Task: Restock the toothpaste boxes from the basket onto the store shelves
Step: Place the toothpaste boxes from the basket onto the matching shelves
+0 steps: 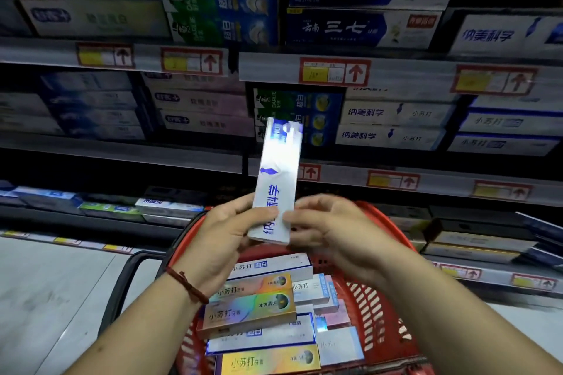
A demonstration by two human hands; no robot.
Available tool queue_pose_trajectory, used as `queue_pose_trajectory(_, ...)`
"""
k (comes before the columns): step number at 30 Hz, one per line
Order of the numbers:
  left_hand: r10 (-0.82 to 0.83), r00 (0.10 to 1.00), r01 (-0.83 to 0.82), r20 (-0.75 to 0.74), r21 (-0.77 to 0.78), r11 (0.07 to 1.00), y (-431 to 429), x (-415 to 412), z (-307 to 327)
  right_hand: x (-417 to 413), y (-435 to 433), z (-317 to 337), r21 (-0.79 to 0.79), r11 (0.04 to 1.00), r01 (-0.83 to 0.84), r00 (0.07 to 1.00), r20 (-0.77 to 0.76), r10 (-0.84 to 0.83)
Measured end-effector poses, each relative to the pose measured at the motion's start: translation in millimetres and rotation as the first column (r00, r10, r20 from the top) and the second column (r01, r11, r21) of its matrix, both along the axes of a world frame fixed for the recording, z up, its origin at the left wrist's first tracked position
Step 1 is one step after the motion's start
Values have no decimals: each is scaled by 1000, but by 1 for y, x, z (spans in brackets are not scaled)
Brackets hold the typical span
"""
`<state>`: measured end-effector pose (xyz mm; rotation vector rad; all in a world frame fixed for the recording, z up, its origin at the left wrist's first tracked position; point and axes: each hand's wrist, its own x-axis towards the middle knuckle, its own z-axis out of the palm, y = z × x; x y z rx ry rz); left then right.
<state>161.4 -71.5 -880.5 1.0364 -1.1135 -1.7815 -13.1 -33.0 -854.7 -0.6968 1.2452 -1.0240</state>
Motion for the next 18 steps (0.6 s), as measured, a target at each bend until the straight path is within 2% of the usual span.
queue_pose_trajectory(2, -64, 998, 65, 29, -18, 998, -4, 7, 1, -19, -8, 5, -72, 991, 116, 981, -150, -126)
queue_pose_trajectory(3, -113, 992, 114, 50, -26, 993, -5, 9, 2, -29, -11, 7, -117, 980, 161, 974, -144, -178)
queue_pose_trajectory(5, -142, 984, 147, 106, -38, 988, -6, 14, 6, -46, -13, 13, -168, 963, 211, 976, -19, -217)
queue_pose_trajectory(8, 53, 999, -53, 10, -39, 998, -10, 19, 12, -53, -7, 15, -182, 966, 181, 983, 19, -181)
queue_pose_trajectory(10, 174, 979, -178, -103, -33, 983, -16, 23, 12, -49, -4, 12, -180, 966, 186, 982, 68, -176)
queue_pose_trajectory(12, 278, 949, -286, -146, -39, 957, -20, 24, 10, -43, -4, 9, -206, 956, 210, 976, 96, -194)
queue_pose_trajectory(16, 405, 906, -415, -121, -78, 906, -19, 22, 6, -37, -1, 4, -225, 896, 382, 923, 129, -362)
queue_pose_trajectory(18, 418, 905, -425, -83, -103, 899, -17, 21, 5, -35, 1, 4, -233, 877, 421, 906, 59, -419)
